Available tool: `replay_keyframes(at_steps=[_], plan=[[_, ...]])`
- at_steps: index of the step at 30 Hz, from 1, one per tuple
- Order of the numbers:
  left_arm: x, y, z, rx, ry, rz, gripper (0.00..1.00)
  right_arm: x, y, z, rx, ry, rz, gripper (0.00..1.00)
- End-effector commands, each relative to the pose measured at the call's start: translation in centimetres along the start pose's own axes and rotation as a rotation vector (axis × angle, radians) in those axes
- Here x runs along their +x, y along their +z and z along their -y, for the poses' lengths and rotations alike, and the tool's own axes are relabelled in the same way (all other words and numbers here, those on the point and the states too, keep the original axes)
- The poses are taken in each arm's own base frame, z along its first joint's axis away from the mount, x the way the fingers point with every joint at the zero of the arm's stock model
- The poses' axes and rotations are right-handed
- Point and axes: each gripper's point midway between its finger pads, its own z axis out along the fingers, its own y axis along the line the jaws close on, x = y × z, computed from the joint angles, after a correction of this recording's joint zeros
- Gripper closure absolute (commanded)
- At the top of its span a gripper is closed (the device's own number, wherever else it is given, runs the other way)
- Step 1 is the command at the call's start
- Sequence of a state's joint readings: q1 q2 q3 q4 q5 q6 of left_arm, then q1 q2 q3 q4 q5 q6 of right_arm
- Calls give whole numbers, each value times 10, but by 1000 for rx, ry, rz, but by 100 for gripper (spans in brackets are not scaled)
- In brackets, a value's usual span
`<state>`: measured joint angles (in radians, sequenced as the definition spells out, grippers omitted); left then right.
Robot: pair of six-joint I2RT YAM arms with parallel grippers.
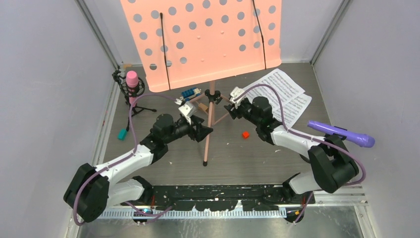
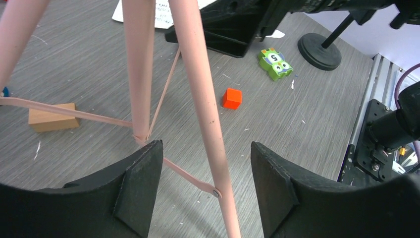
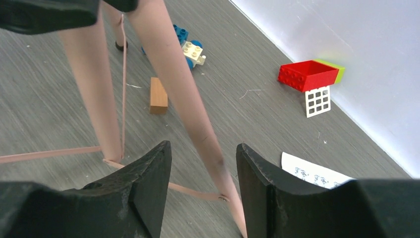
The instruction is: Pack up the instrument practice props
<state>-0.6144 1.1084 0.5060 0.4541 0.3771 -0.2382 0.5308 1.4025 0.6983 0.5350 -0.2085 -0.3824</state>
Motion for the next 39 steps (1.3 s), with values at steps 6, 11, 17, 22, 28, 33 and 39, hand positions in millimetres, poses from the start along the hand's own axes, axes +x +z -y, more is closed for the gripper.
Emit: replay_keyframes(at_steps=[6, 11, 17, 22, 28, 33, 39], plan=[[-11, 9, 8, 25, 14, 68, 42, -41, 18, 19, 32, -60, 171, 54], [-5, 14, 9, 36, 3, 46, 55, -43, 17, 15, 18, -39, 190, 60], [-1, 18, 10, 43, 0, 30, 66, -49, 14, 6, -24, -6, 212, 71], [2, 21, 11, 57, 0, 19, 79, -46, 15, 2, -45, 3, 205, 79], [3, 19, 11, 50, 7, 8, 92, -42, 15, -3, -70, 2, 191, 99], [-1, 11, 9, 24, 46, 3, 100, -58, 0, 3, -24, 52, 238, 99], [-21, -7, 4, -36, 147, 27, 100, -76, -21, 3, -17, 111, 271, 99]])
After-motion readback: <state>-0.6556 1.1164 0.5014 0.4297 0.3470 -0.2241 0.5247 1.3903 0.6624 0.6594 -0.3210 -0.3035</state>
